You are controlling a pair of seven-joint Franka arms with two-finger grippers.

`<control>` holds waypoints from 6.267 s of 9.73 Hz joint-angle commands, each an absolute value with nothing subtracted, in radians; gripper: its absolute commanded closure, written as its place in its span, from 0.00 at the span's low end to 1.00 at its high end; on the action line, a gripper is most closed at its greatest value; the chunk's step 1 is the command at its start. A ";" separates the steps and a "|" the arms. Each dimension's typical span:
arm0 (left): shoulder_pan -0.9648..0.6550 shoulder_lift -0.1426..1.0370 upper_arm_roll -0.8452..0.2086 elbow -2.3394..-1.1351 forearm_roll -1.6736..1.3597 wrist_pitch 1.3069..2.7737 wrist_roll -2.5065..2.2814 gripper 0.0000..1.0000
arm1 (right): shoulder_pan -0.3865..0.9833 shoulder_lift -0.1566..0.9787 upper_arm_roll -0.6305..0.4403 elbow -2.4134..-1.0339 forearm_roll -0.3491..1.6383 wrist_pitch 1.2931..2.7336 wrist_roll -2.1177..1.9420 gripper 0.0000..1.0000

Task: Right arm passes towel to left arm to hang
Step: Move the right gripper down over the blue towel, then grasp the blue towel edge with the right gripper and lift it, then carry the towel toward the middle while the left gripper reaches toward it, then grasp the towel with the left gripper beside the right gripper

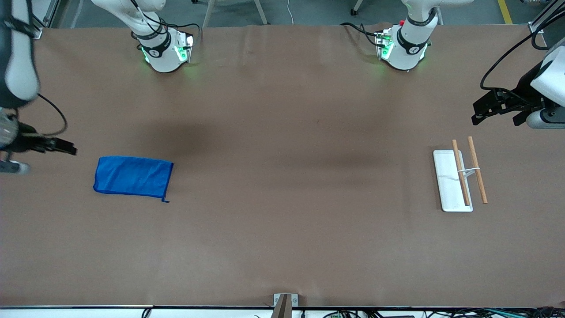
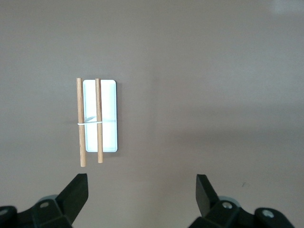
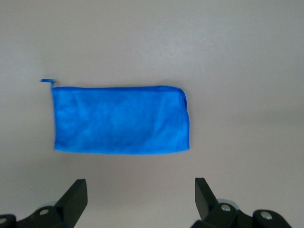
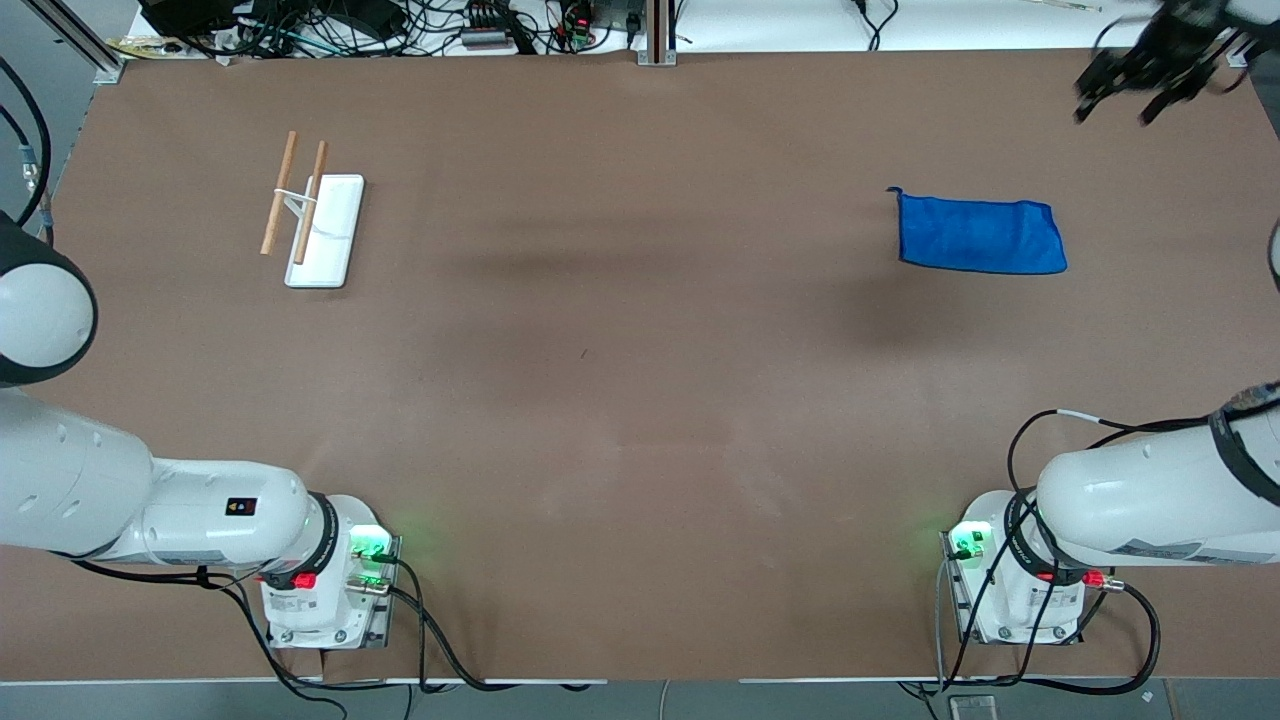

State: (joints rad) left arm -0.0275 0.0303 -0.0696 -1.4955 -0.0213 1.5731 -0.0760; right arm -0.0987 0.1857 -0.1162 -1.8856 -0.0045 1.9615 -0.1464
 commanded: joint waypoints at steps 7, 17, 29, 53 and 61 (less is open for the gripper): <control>-0.031 0.035 -0.072 -1.534 -0.020 1.582 -0.083 0.00 | -0.100 0.419 -0.103 -2.129 0.051 2.513 -0.265 0.00; -0.037 0.052 -0.072 -1.529 -0.017 1.595 -0.083 0.00 | -0.100 0.454 -0.091 -2.194 0.051 2.622 -0.265 0.62; -0.037 0.040 -0.129 -1.554 -0.073 1.572 -0.069 0.00 | -0.040 0.391 -0.083 -1.694 0.176 1.872 -0.148 0.99; -0.055 0.135 -0.133 -2.270 -1.688 1.618 0.635 0.00 | 0.021 0.348 0.709 -1.664 1.727 2.199 0.156 0.98; -0.032 0.020 -0.242 -2.462 -2.120 1.574 0.879 0.28 | 0.068 0.356 0.709 -1.631 1.733 2.270 0.164 0.99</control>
